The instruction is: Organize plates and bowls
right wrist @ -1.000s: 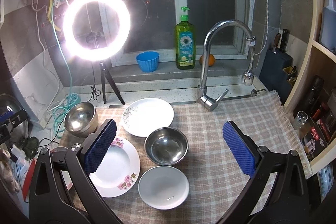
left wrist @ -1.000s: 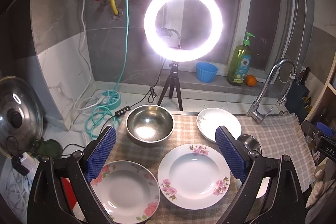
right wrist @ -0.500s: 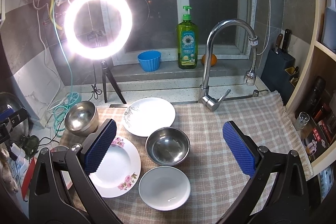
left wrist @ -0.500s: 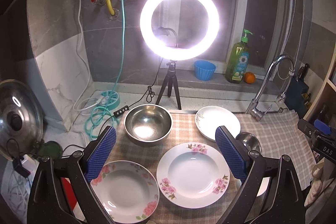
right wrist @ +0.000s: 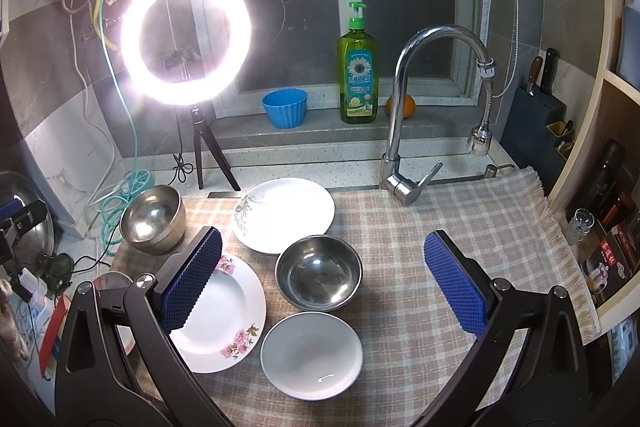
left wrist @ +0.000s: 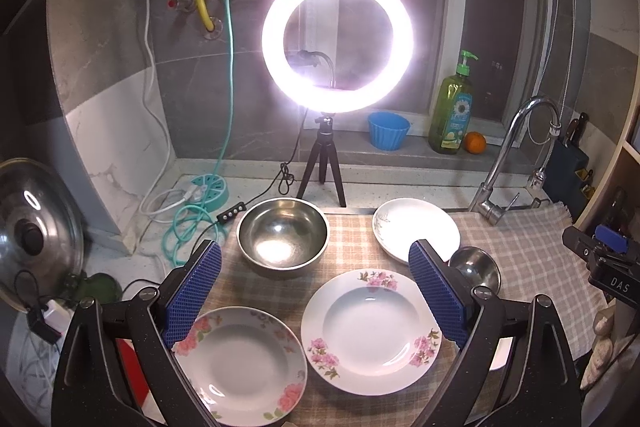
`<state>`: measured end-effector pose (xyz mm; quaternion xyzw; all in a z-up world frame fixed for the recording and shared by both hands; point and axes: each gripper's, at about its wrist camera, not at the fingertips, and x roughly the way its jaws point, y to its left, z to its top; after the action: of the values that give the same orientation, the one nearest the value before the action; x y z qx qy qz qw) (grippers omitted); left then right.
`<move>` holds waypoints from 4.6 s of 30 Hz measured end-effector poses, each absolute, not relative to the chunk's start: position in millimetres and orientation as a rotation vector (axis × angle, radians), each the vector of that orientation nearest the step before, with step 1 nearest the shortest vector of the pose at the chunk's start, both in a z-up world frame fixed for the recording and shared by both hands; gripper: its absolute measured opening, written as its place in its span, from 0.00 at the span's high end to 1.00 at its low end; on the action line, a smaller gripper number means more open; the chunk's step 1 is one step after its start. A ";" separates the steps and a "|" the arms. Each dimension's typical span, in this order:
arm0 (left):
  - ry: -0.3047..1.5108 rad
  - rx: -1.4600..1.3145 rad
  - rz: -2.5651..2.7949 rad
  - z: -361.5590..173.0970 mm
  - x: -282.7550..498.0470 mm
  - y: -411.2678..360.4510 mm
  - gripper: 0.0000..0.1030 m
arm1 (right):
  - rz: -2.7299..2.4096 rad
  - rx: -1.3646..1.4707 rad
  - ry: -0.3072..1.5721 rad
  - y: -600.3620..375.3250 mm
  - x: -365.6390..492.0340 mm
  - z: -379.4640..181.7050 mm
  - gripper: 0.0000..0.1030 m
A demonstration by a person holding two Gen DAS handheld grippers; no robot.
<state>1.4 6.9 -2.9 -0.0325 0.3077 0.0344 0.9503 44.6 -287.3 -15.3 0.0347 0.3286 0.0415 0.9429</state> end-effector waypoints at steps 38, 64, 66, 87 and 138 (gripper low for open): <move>0.659 -0.048 0.009 -14.7 9.6 8.0 0.13 | 0.083 0.074 0.735 -279.0 38.0 -35.4 0.00; 1.054 -0.095 -0.311 -126.1 98.5 41.0 0.72 | 0.291 0.281 1.123 -226.5 11.2 -152.6 0.55; 1.084 -0.101 -0.335 -135.3 103.7 39.7 0.74 | 0.295 0.328 1.148 -228.6 12.2 -161.5 0.57; 1.234 -0.185 -0.355 -182.7 149.9 45.0 0.79 | 0.323 0.430 1.235 -216.0 25.5 -204.9 0.74; 1.262 -0.078 -0.323 -192.6 119.5 18.4 0.80 | 0.355 0.353 1.284 -217.6 13.5 -211.3 0.82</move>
<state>119.5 18.4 -192.6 -0.0362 0.5874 -0.1500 0.7945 13.5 -217.6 -211.3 0.1630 0.5922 0.1638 0.7719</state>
